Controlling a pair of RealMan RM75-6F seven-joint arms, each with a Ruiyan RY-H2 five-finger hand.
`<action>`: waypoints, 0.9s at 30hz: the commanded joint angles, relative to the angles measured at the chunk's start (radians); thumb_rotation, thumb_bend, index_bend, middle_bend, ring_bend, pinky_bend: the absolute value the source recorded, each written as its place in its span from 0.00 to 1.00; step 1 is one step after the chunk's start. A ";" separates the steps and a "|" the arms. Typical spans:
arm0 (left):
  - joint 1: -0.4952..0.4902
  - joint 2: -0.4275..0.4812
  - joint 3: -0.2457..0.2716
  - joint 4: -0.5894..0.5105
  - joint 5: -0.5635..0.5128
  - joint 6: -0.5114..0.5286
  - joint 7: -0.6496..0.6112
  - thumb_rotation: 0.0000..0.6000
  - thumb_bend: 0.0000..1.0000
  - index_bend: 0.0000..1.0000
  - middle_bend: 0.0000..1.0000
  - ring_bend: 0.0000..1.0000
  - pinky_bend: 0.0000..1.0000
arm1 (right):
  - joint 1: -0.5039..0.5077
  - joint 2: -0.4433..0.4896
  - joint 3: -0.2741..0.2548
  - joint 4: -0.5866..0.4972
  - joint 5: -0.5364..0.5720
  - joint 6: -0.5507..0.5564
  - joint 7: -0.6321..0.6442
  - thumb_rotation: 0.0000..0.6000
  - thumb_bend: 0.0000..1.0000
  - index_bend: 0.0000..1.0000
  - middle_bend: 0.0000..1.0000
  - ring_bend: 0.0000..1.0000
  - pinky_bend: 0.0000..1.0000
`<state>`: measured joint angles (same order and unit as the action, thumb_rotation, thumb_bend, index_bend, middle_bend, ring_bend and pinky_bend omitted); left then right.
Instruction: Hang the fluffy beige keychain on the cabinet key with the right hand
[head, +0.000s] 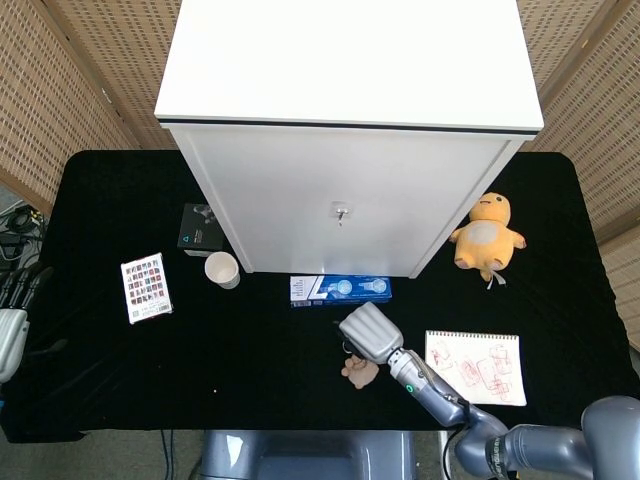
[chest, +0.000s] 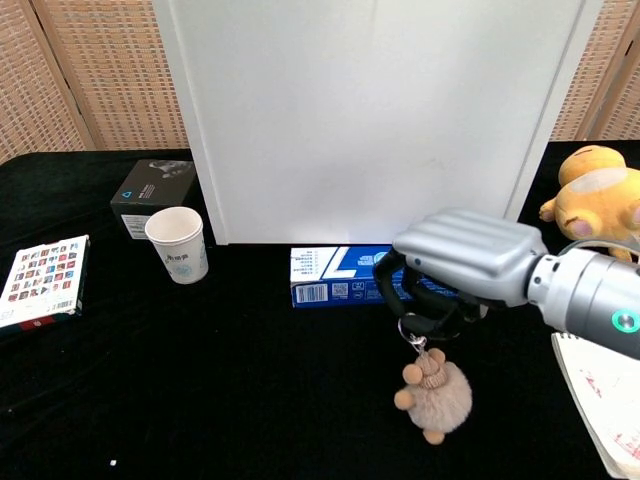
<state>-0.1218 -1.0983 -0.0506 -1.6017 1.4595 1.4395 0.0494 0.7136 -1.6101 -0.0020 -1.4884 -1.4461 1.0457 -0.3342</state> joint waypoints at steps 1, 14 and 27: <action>0.002 0.001 0.002 -0.003 0.006 0.005 -0.001 1.00 0.00 0.00 0.00 0.00 0.00 | -0.021 0.052 -0.010 -0.035 -0.075 0.061 0.039 1.00 0.62 0.72 0.92 0.89 1.00; 0.007 -0.002 0.005 -0.005 0.010 0.013 0.004 1.00 0.00 0.00 0.00 0.00 0.00 | -0.024 0.222 0.041 -0.116 -0.294 0.237 0.044 1.00 0.62 0.72 0.93 0.89 1.00; 0.007 0.000 0.003 -0.007 0.006 0.011 0.000 1.00 0.00 0.00 0.00 0.00 0.00 | -0.008 0.372 0.141 -0.199 -0.356 0.285 -0.047 1.00 0.62 0.72 0.93 0.89 1.00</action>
<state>-0.1151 -1.0985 -0.0476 -1.6082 1.4660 1.4505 0.0491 0.7007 -1.2522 0.1271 -1.6759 -1.7998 1.3361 -0.3690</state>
